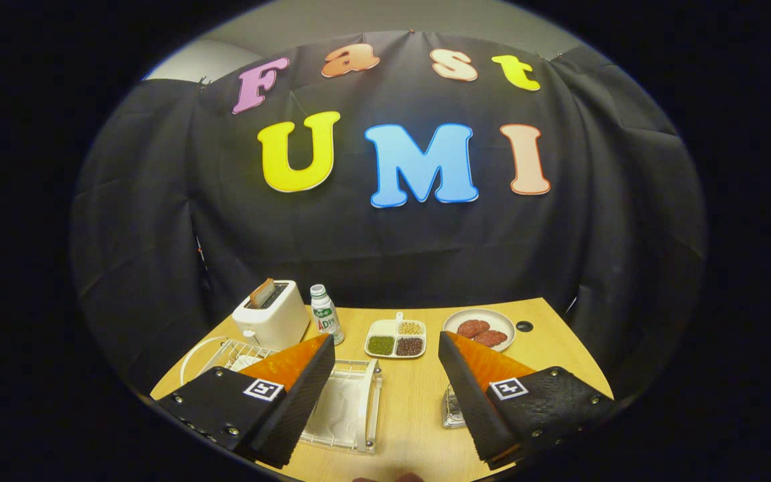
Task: Take the plate from the dish rack, then take the spoon from the basket and place it into the plate.
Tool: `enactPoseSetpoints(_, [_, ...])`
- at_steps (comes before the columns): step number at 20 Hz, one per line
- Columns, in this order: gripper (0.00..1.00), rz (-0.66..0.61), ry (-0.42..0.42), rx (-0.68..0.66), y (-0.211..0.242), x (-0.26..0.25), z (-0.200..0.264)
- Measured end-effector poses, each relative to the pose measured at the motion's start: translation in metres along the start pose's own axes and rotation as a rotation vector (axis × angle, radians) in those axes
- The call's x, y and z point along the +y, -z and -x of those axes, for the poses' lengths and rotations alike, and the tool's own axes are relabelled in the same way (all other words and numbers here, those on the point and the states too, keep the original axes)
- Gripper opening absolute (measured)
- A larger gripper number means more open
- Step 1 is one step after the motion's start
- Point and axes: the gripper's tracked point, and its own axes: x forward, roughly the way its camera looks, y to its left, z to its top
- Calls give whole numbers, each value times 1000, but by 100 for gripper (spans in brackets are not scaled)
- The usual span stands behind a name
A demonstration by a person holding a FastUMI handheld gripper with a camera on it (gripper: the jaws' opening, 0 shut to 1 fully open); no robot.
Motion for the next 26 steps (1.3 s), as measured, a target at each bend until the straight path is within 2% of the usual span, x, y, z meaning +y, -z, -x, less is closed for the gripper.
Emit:
enactPoseSetpoints(7, [96,-75,-65,218,31,41,-29])
enactPoseSetpoints(11, [96,-115,-85,390,59,63,-47])
enactPoseSetpoints(22, [97,-71,2,658,127,93,-104])
enactPoseSetpoints(26, [97,-57,36,701,148,96,-115])
